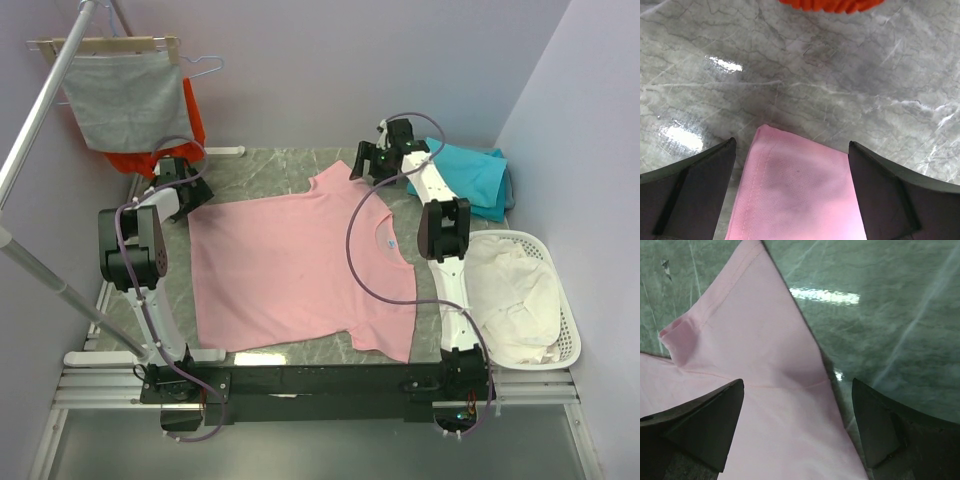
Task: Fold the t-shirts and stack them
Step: Grap the side of the flattened tshirt furthest away from the robot with both arms
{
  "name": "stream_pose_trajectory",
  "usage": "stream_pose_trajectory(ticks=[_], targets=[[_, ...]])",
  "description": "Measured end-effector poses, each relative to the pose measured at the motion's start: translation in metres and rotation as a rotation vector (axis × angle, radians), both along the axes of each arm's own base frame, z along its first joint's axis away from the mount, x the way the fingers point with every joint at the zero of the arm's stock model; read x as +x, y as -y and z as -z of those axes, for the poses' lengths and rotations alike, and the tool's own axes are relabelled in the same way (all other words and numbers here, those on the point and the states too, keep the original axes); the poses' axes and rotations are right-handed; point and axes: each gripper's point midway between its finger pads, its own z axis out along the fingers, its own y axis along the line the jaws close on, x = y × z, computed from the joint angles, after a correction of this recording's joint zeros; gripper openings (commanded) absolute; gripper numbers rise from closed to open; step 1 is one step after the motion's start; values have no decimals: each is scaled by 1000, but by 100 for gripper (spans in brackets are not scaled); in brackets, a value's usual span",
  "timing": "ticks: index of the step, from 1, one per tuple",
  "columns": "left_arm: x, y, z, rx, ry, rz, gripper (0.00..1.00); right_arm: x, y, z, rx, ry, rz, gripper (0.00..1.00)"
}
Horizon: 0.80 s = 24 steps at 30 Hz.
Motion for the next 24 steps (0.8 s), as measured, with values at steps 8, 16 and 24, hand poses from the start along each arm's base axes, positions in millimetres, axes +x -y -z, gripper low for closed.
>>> stream_pose_trajectory(ticks=[8, 16, 24], targets=[[6, 2, 2, -28, 4, 15, 39, -8, -18, 1, -37, -3, -27, 71], [13, 7, 9, -65, 1, 42, 1, -12, -14, 8, -63, -30, -10, 44], [20, 14, 7, -99, 1, 79, 1, 0, -6, 16, -20, -16, 59, 0]])
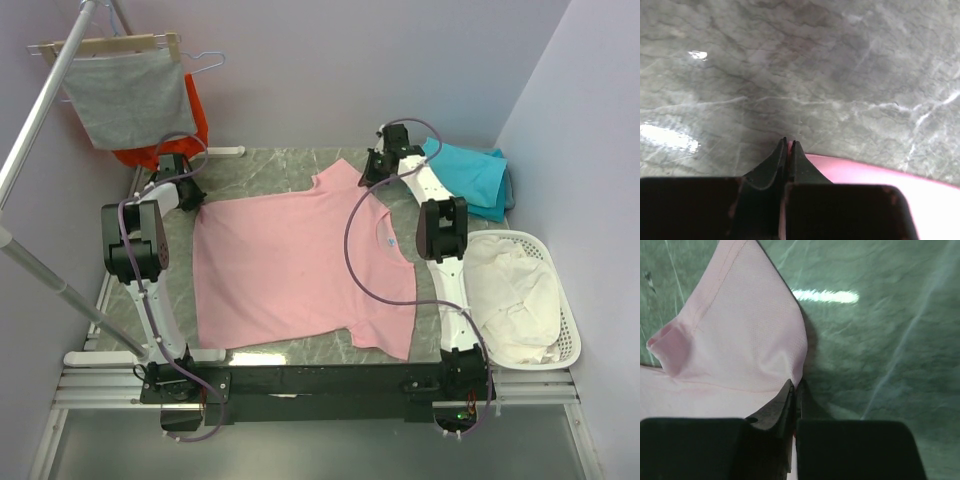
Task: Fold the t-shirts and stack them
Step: Grap the side of the flattened tshirt furthest away from the robot with both arms
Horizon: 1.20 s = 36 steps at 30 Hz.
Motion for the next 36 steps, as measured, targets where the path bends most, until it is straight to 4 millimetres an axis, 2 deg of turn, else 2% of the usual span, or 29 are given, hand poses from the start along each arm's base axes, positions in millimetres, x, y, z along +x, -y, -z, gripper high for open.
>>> stream_pose_trajectory(ticks=[5, 8, 10, 17, 20, 24, 28, 30, 34, 36], targets=[[1, 7, -3, -28, 1, 34, 1, 8, 26, -5, 31, 18, 64, 0], [3, 15, -7, -53, 11, 61, 1, 7, 39, -19, 29, 40, 83, 0], [4, 21, -9, -72, 16, 82, 1, 4, 44, -35, 22, 63, 86, 0], [4, 34, -13, -122, 33, 150, 1, -10, 45, -114, 11, 201, 55, 0], [4, 41, -17, -140, 43, 175, 1, -15, 46, -135, 9, 242, 43, 0], [-4, 51, -27, -151, 60, 198, 1, -31, 49, -132, -6, 227, 39, 0], [-21, 65, -45, -161, 84, 229, 1, -47, 54, -107, -31, 162, 46, 0], [-21, 73, -59, -157, 114, 247, 1, -53, 56, -96, -43, 127, 51, 0], [-18, 77, -64, -156, 117, 257, 1, -45, 51, -96, -33, 101, 36, 0], [-17, 77, -64, -155, 115, 255, 1, -41, 47, -88, -43, 85, 13, 0]])
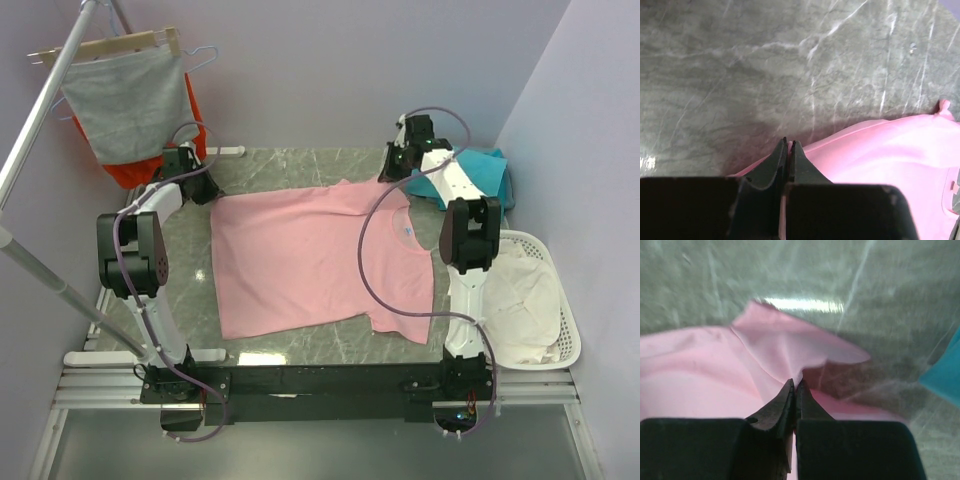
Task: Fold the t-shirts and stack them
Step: Grap the side of the flattened tshirt furthest away from the robot with both arms
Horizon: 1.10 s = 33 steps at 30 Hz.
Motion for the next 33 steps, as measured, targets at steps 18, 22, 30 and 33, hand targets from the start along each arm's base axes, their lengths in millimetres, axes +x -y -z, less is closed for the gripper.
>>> stream_pose_trajectory(ticks=[18, 22, 30, 33], targets=[[-17, 1, 24, 7, -85, -6, 1, -149, -14, 59, -205, -239, 8, 42], [-20, 2, 34, 6, -112, -5, 1, -110, -6, 41, -196, -173, 54, 42], [-25, 3, 50, 5, -158, -2, 1, -57, -1, 45, -163, -131, 86, 42], [-26, 3, 49, 6, -159, -1, 1, -59, -3, 57, -156, -166, 75, 43]])
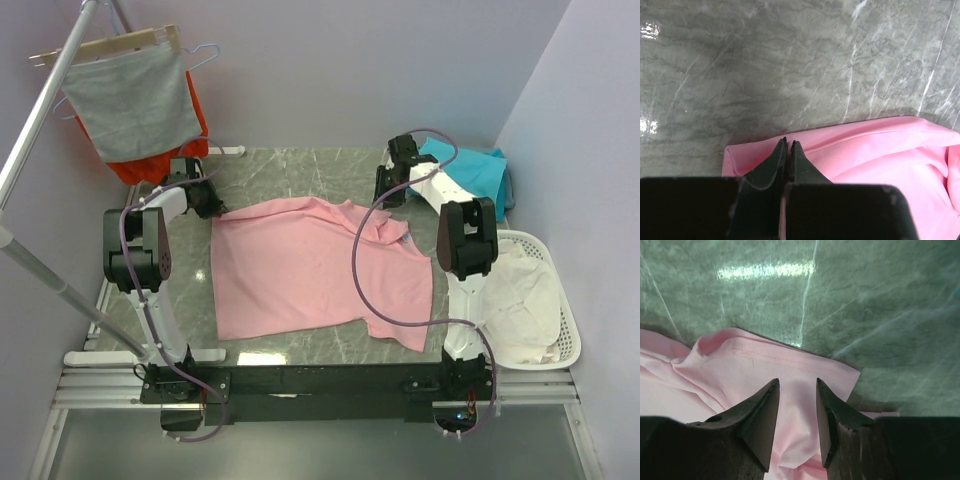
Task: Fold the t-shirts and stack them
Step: Grap the side of the flattened tshirt furthest away from the robot with both arms
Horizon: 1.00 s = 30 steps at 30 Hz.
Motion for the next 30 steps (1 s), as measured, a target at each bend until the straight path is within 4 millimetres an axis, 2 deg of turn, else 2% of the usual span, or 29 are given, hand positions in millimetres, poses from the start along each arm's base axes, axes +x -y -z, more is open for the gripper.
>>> stream_pose_trajectory(ticks=[5, 8, 13, 19, 21, 24, 25, 27, 30], targets=[[-1, 0, 0, 0, -4, 0, 1, -9, -5, 15, 31, -59, -28, 43], [-1, 0, 1, 0, -4, 0, 1, -14, -7, 17, 43, -77, -43, 44], [-1, 0, 1, 0, -6, 1, 1, -16, -11, 18, 61, -87, -62, 44], [-1, 0, 0, 0, -7, 1, 1, -17, -13, 34, 64, -132, -70, 42], [-1, 0, 0, 0, -6, 1, 1, -13, -14, 33, 63, -125, -70, 41], [0, 0, -1, 1, -4, 1, 1, -13, -13, 34, 58, -130, -74, 26], [0, 0, -2, 1, -3, 1, 1, -13, -13, 35, 56, -132, -75, 12], [0, 0, -2, 1, -3, 1, 1, -14, -13, 36, 52, -134, -81, 2], [0, 0, 0, 1, -6, 2, 1, -13, -14, 37, 54, -138, -84, 0]])
